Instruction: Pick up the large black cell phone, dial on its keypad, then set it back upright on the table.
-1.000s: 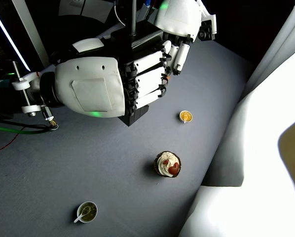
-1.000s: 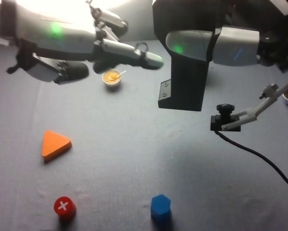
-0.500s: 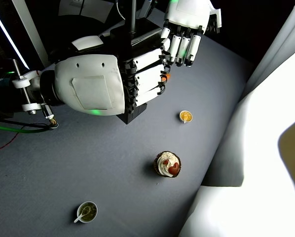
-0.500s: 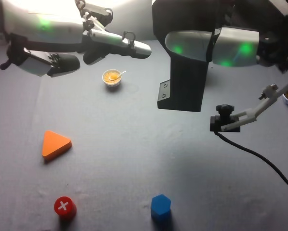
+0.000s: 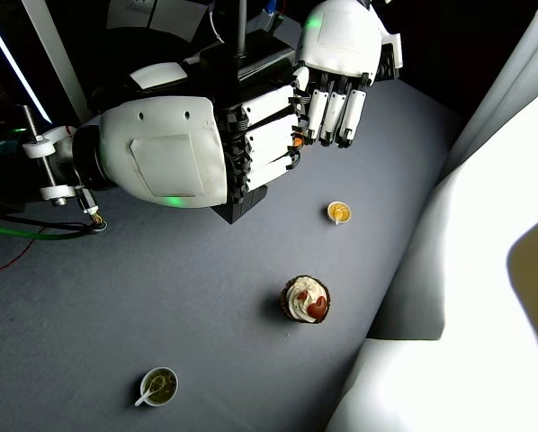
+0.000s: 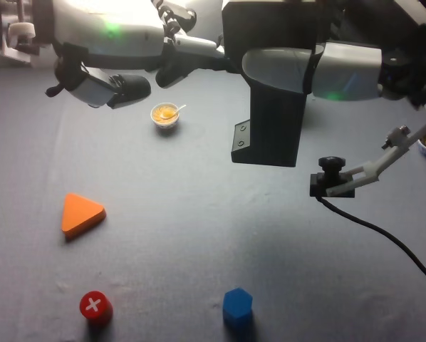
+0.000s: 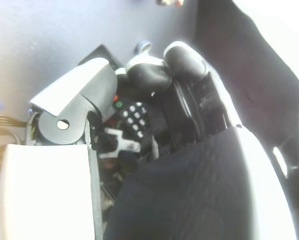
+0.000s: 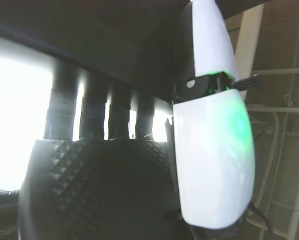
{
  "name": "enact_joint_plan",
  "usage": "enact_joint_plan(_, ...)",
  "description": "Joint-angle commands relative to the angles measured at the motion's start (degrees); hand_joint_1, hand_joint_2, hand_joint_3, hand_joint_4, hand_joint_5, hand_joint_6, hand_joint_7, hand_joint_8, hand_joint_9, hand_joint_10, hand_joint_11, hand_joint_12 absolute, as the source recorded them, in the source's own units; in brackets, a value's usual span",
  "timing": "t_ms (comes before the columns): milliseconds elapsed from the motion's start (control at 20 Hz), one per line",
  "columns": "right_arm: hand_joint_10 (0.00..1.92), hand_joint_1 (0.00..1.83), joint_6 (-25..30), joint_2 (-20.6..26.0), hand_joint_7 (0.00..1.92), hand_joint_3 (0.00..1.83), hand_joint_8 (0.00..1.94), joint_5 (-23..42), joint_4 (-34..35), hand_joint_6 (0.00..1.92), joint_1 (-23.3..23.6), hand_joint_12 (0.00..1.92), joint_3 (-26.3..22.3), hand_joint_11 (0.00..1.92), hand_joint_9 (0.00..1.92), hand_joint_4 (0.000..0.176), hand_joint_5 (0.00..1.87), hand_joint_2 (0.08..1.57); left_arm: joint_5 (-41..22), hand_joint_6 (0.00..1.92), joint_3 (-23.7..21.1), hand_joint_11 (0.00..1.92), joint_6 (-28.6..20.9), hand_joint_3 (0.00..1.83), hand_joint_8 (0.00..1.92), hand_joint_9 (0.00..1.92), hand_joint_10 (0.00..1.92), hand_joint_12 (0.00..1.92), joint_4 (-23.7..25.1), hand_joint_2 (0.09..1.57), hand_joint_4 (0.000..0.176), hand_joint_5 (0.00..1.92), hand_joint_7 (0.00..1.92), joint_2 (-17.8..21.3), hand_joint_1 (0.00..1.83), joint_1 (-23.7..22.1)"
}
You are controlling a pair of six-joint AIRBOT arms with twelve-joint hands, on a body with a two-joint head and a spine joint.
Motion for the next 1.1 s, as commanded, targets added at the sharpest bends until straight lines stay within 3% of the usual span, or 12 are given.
enact_joint_plan(0,1.54,1.35,1.1,0.5,0.72,0.0,1.43,8.6,-0.7,0.99,1.0,1.56,-0.1,0.74,0.76,0.0,0.83,1.21,-0.6,0.0,-0.4,0.16,0.1,0.65,1.71,0.61,1.92,1.92,-4.2,1.0,0.124,0.0,0.58,0.5,1.48,-1.8)
enact_joint_plan(150,1.51,1.35,1.1,0.6,0.74,0.0,1.41,8.6,-0.7,0.96,1.0,1.54,-0.1,0.75,0.78,0.0,0.85,1.2,-1.6,0.0,-1.0,0.28,-0.6,0.64,1.71,0.61,1.92,1.92,-4.4,1.0,0.126,0.0,0.57,0.6,1.47,-2.2)
enact_joint_plan(250,1.48,1.35,1.1,0.6,0.75,0.0,1.36,8.6,-0.7,0.99,1.0,1.52,-0.1,0.76,0.8,0.0,0.87,1.19,-1.8,0.0,-1.5,0.32,-1.0,0.65,1.71,0.61,1.92,1.92,-4.5,1.0,0.116,0.0,0.58,0.6,1.47,-2.7)
enact_joint_plan(350,1.47,1.35,1.1,0.6,0.76,0.0,1.35,8.6,-0.7,0.97,1.0,1.51,-0.1,0.73,0.79,0.0,0.88,1.19,-2.2,0.0,-2.1,0.25,-1.4,0.65,1.71,0.6,1.92,1.92,-4.6,0.99,0.124,0.0,0.58,0.6,1.47,-2.6)
enact_joint_plan(450,1.5,1.35,1.0,0.6,0.73,0.0,1.39,8.6,-0.7,1.0,0.9,1.5,-0.2,0.75,0.78,0.0,0.85,1.2,-3.7,0.0,-2.9,0.36,-2.3,0.64,1.71,0.61,1.92,1.92,-4.7,1.0,0.131,0.0,0.58,1.4,1.47,-1.5)
enact_joint_plan(600,1.53,1.34,1.0,0.6,0.68,0.0,1.46,8.9,-0.5,1.01,0.9,1.49,0.3,0.73,0.75,0.0,0.84,1.21,-7.5,0.0,-3.2,0.23,-1.5,0.63,1.71,0.59,1.92,1.92,-7.3,1.01,0.134,0.0,0.57,4.5,1.47,1.9)
enact_joint_plan(650,1.51,1.35,1.0,0.6,0.69,0.0,1.43,9.0,-0.1,1.02,0.9,1.46,0.4,0.74,0.77,0.0,0.85,1.21,-8.7,0.0,-2.8,0.13,-1.1,0.62,1.72,0.58,1.92,1.92,-8.5,1.01,0.15,0.0,0.57,5.4,1.47,2.7)
enact_joint_plan(750,1.5,1.35,1.0,0.5,0.72,0.0,1.4,9.3,0.7,1.01,0.5,1.46,0.6,0.73,0.77,0.0,0.85,1.2,-11.8,0.0,-1.5,0.08,-0.9,0.58,1.72,0.57,1.92,1.92,-8.5,1.04,0.145,0.0,0.56,6.4,1.47,2.9)
enact_joint_plan(850,1.56,1.34,1.0,0.1,0.67,0.0,1.47,10.3,2.2,1.04,-0.3,1.48,0.9,0.74,0.75,0.0,0.81,1.22,-16.0,0.0,0.1,0.11,-3.2,0.56,1.71,0.57,1.92,1.92,-5.4,1.05,0.132,0.0,0.55,6.6,1.47,1.2)
enact_joint_plan(950,1.64,1.33,1.0,-0.1,0.65,0.0,1.54,11.1,3.8,1.02,-1.4,1.56,1.0,0.67,0.67,0.0,0.8,1.25,-18.8,0.0,0.6,0.1,-7.8,0.55,1.73,0.56,1.92,1.92,0.8,1.06,0.147,0.0,0.55,7.0,1.46,-3.7)
enact_joint_plan(1050,1.6,1.34,1.2,-0.5,0.68,0.0,1.51,11.7,4.2,1.0,-3.0,1.55,1.4,0.68,0.7,0.0,0.81,1.23,-21.5,0.0,0.6,0.17,-10.9,0.55,1.72,0.57,1.92,1.92,4.2,1.06,0.13,0.0,0.55,7.3,1.47,-6.5)
